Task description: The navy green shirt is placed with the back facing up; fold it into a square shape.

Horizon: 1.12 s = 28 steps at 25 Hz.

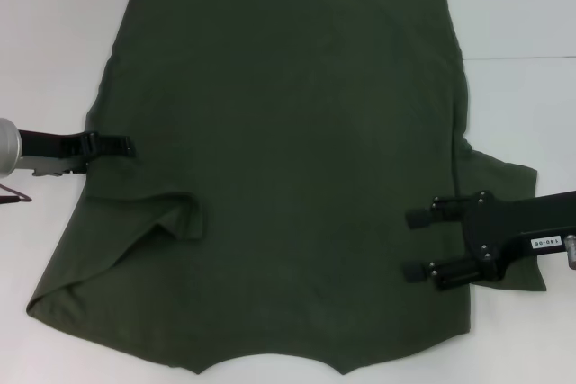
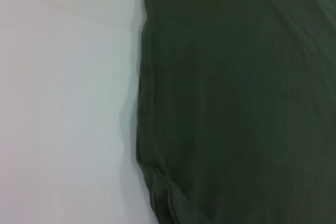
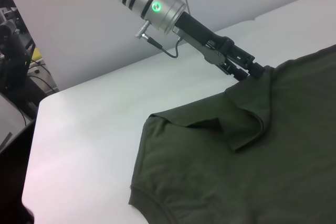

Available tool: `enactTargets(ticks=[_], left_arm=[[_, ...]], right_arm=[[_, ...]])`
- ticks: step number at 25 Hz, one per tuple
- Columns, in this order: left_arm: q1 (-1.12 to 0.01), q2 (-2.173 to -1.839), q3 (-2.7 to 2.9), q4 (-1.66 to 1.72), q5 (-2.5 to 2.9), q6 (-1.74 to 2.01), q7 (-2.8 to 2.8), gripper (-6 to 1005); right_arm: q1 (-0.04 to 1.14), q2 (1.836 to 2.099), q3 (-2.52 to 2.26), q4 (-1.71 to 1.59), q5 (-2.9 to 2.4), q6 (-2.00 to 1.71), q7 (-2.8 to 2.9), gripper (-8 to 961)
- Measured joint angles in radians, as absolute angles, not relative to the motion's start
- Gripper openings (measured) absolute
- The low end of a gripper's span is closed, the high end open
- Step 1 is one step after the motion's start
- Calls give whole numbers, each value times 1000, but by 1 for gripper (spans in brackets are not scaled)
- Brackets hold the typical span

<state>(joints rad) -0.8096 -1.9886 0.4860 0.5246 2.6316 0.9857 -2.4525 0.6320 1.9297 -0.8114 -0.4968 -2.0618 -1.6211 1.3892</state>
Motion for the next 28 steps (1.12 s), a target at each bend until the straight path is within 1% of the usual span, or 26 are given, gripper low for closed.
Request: enactTargets(ticks=[5,14,19,21,24,28], left_arm=[[-810,-1988,482,523,2629,991,-2449,926],[-850,-1987,484,482,2592,1031,-2461,924],[-867,-2002,490,476,2590,1014,-2474,923],[-868,-2002,496,479,2592,1011,-2477,923],[-859,-1987,522,482,2593,1014,-2506,922],[-839,-1983,526,494,2598,1019,-2517,921]], right_arm=[[630,1931,-811,-498,-2062,-1620,1389,910],[627,1931,-811,-499,-2062,-1618,1388,909],[624,1930,-811,-499,-2062,-1618,1388,908],[623,1930,-811,-499,-2062,-1618,1389,907],[623,1930,-811,-500,-2062,-1620,1391,907],[623,1928,-811,-501,-2062,-1622,1395,906]])
